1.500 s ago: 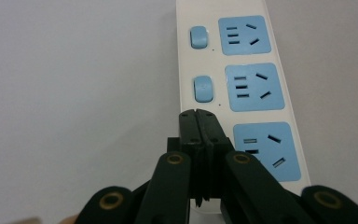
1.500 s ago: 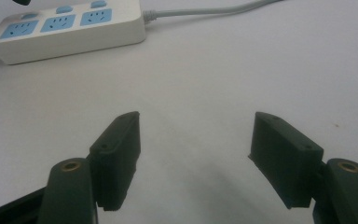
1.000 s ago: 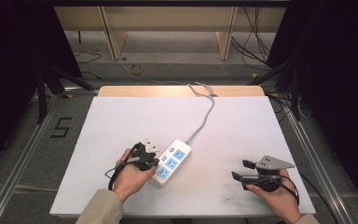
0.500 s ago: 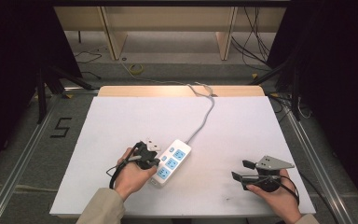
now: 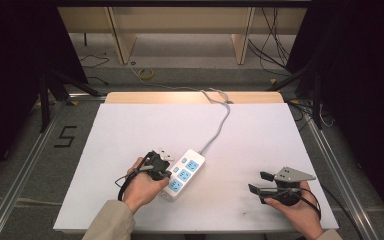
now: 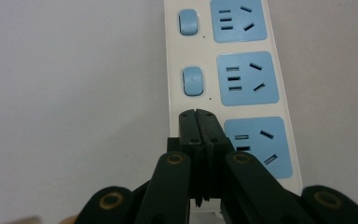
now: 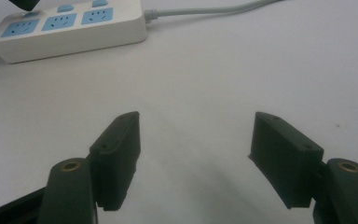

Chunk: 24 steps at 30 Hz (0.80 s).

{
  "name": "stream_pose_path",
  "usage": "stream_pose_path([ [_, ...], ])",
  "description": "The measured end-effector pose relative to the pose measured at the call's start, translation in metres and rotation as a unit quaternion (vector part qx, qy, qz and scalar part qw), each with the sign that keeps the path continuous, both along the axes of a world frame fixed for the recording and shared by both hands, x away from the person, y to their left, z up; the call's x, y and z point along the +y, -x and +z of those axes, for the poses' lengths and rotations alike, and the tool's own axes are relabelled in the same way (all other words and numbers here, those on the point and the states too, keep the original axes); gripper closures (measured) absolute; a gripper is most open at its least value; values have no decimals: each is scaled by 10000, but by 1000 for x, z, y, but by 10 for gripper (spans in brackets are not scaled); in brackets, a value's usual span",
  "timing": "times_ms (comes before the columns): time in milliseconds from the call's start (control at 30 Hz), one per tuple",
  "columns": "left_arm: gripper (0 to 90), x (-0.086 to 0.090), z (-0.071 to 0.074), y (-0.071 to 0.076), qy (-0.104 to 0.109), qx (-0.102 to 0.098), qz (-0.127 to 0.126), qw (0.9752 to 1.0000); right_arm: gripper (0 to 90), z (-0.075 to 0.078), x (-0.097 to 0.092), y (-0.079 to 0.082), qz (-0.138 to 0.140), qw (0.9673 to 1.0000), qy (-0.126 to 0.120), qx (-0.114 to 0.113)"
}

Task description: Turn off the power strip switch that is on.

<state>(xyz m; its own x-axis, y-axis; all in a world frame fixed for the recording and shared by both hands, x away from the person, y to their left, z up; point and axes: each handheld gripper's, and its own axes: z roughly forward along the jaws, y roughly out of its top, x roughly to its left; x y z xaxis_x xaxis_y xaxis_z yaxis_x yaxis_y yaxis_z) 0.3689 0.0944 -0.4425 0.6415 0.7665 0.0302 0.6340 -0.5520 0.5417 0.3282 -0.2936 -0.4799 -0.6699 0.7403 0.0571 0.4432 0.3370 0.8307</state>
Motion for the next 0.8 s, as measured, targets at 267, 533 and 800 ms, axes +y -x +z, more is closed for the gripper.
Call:
stream_pose_path([
  [267,897,-1,5,-4,-90,276,-30,9996,337,0,0,0,2,10000,2,-2],
  [533,897,-7,8,-11,-221,624,-64,9978,336,0,0,0,-20,10000,-4,7],
  [800,897,-12,12,-17,-339,843,-114,9958,335,-1,0,0,-10,10000,-7,20],
])
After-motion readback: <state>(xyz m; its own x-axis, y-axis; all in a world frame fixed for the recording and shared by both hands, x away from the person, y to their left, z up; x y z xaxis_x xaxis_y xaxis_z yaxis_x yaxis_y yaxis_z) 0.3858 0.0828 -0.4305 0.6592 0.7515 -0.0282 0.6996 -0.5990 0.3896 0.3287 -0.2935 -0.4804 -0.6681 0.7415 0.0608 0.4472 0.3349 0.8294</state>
